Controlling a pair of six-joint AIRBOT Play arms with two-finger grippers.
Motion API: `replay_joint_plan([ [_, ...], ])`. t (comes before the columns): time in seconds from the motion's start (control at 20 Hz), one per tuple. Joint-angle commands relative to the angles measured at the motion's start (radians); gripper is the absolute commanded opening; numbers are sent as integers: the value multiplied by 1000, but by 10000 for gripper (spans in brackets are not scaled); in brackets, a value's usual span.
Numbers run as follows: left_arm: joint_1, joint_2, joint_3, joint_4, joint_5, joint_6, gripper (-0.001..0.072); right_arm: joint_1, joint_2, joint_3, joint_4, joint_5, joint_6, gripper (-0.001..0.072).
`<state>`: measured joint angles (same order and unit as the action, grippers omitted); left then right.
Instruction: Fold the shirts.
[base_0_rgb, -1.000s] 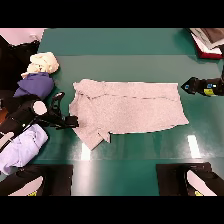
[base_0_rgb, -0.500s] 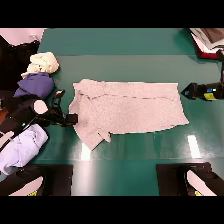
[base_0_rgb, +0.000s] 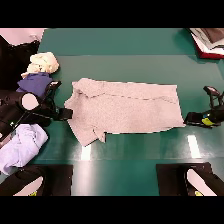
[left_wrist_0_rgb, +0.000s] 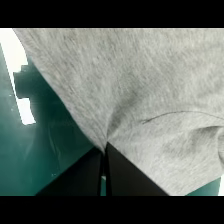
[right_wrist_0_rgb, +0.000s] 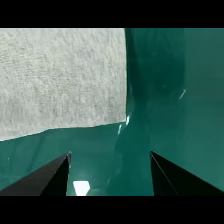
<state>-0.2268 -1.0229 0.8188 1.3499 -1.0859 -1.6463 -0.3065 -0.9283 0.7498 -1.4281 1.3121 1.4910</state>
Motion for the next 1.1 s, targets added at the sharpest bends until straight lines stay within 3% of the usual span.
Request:
replay_joint_plan([
  [0.0,0,6,6,0,-8,4,26,-78,-12,-67,75,-58,-1,557],
  [0.4,0,6,6,0,-37,4,27,-82,-173,-64,180,-124,0,557],
  [0.45,0,6,6,0,-38,4,27,-82,-186,-64,182,-125,0,532],
  [0.5,0,6,6,0,-38,4,26,-82,-193,-64,191,-126,-2,451],
  [0.55,0,6,6,0,-38,4,27,-82,-196,-64,209,-136,-15,439],
  [0.6,0,6,6,0,-37,4,26,-82,-196,-64,225,-140,-22,353],
  [0.7,0,6,6,-4,-38,4,27,-76,-193,-64,231,-138,-38,42],
  [0.75,0,6,6,-12,-38,4,26,-71,-192,-64,232,-130,-50,13],
  [1.05,0,116,192,-18,-106,4,26,-69,-18,43,233,-43,-53,12],
])
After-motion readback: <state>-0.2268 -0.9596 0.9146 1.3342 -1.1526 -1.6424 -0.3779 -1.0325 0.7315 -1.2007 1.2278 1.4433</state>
